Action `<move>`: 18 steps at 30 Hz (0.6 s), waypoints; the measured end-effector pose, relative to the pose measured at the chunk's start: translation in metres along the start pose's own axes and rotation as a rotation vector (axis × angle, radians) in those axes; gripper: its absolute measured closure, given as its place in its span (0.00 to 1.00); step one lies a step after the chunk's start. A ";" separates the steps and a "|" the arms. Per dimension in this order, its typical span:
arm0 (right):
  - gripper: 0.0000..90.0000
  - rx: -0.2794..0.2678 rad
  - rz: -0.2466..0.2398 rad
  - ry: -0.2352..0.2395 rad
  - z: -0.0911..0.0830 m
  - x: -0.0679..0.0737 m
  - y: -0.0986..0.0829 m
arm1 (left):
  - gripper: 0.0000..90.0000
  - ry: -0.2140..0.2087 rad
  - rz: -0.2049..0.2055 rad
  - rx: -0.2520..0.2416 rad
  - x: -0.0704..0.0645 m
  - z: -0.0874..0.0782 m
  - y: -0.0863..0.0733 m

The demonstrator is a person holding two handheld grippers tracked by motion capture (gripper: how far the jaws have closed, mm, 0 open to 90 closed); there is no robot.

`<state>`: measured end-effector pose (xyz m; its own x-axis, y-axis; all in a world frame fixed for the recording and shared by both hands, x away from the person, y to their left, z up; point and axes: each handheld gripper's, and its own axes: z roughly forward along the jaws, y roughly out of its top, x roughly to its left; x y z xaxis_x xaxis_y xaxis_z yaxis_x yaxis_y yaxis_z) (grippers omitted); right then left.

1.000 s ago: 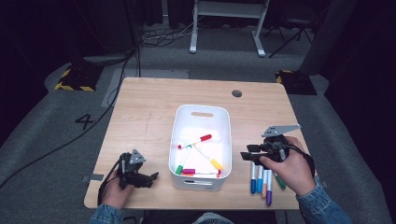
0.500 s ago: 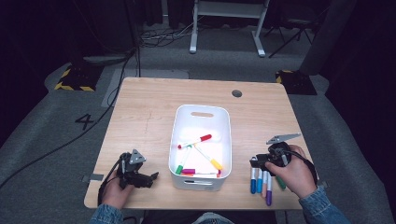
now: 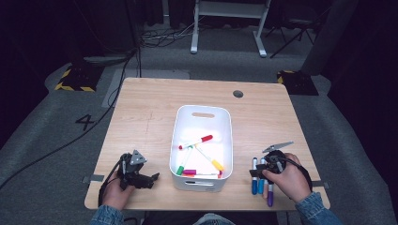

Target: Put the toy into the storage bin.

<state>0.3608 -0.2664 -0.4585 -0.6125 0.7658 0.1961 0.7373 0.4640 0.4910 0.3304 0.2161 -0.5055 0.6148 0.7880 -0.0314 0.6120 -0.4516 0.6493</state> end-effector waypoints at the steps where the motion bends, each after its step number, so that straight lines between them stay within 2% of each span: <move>1: 0.61 -0.002 0.008 0.005 0.001 0.000 0.000 | 0.00 0.000 0.000 0.000 0.000 0.000 0.000; 5: 0.61 -0.008 0.003 0.014 0.005 0.001 -0.002 | 0.00 0.000 0.000 0.000 0.000 0.000 0.000; 8: 0.61 -0.032 0.009 0.024 0.008 0.005 -0.002 | 0.00 0.000 0.000 0.000 0.000 0.000 0.000; 13: 0.61 -0.027 0.004 0.008 0.012 0.010 0.001 | 0.00 0.000 0.000 0.001 0.000 0.000 0.000; 18: 0.66 -0.004 -0.049 0.021 0.028 0.020 0.008 | 0.00 0.000 0.000 0.000 0.000 0.000 0.000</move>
<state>0.3622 -0.2353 -0.4744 -0.6537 0.7326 0.1897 0.7051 0.4986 0.5042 0.3304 0.2161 -0.5054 0.6150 0.7879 -0.0310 0.6119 -0.4520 0.6490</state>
